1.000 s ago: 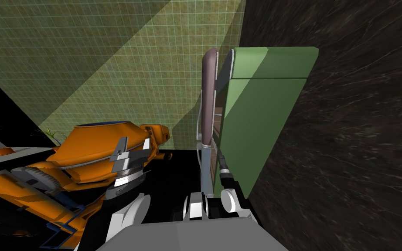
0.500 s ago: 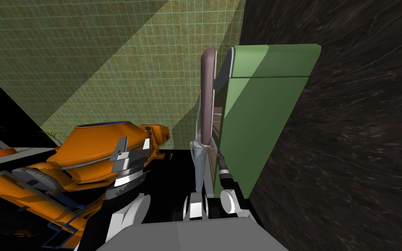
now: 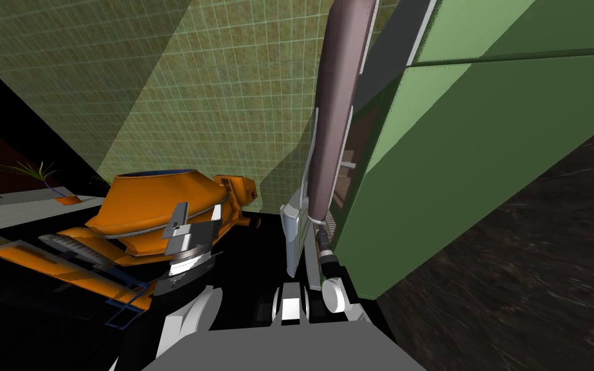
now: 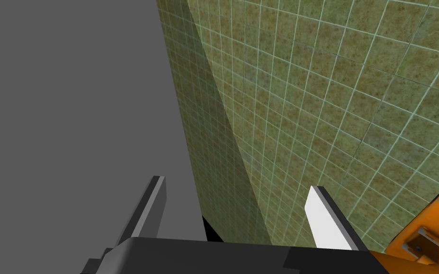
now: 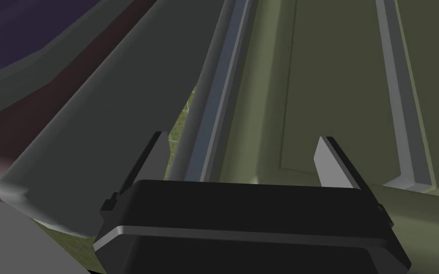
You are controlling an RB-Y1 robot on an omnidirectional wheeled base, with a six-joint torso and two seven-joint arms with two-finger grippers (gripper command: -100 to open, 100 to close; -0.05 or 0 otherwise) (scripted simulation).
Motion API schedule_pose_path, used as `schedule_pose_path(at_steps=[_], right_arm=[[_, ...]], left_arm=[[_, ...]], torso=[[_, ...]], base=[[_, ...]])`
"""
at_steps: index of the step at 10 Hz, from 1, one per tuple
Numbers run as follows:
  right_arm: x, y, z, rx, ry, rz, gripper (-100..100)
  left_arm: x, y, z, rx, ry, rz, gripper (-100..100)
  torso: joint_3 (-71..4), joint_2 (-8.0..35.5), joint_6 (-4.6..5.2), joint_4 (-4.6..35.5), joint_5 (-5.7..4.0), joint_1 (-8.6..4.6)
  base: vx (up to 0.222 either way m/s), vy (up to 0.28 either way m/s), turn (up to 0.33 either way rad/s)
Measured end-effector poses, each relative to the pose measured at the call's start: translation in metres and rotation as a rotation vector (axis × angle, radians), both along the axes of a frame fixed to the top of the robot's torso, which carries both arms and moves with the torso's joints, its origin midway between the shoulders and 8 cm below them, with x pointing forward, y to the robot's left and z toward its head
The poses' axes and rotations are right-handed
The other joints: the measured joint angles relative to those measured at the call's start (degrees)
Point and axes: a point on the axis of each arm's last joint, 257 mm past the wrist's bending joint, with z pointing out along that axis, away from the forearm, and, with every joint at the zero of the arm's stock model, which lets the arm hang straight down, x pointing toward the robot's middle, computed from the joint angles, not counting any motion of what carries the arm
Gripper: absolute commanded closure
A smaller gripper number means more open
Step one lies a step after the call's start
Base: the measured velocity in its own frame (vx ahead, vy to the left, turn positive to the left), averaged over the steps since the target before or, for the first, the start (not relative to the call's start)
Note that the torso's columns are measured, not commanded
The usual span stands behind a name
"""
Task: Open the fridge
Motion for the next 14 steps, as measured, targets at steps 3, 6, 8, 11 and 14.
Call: schedule_pose_path(at_steps=[3, 6, 8, 11, 14], right_arm=[[0.009, -0.008, -0.006, 0.015, 0.025, -0.005, -100], [0.026, -0.040, -0.025, -0.018, 0.088, -0.057, -100], [0.026, -0.049, -0.027, -0.040, 0.097, -0.078, -100], [0.043, -0.079, -0.041, -0.049, 0.154, -0.113, -100], [0.045, -0.099, -0.046, -0.078, 0.178, -0.147, -100]], left_arm=[[0.000, 0.000, 0.000, 0.000, 0.000, 0.000, 0], [0.000, 0.000, 0.000, 0.000, 0.000, 0.000, 0], [0.000, 0.000, 0.000, 0.000, 0.000, 0.000, 0], [0.000, 0.000, 0.000, 0.000, 0.000, 0.000, 0], [0.000, 0.000, 0.000, 0.000, 0.000, 0.000, 0]], torso=[[-0.2, -0.3, -0.05, -0.1, 0.07, 0.28], [-0.5, -0.7, 0.02, -0.2, 0.02, 0.06], [-0.4, -0.6, 0.00, -0.2, 0.04, 0.14], [-0.3, -0.4, 0.04, -0.1, 0.05, 0.15], [-0.4, -0.6, 0.00, -0.2, 0.03, 0.11]], base=[[-0.068, 0.024, 0.151], [-0.017, 0.003, -0.008], [-0.027, 0.012, 0.161], [-0.056, 0.021, 0.034], [-0.022, 0.010, 0.097]])
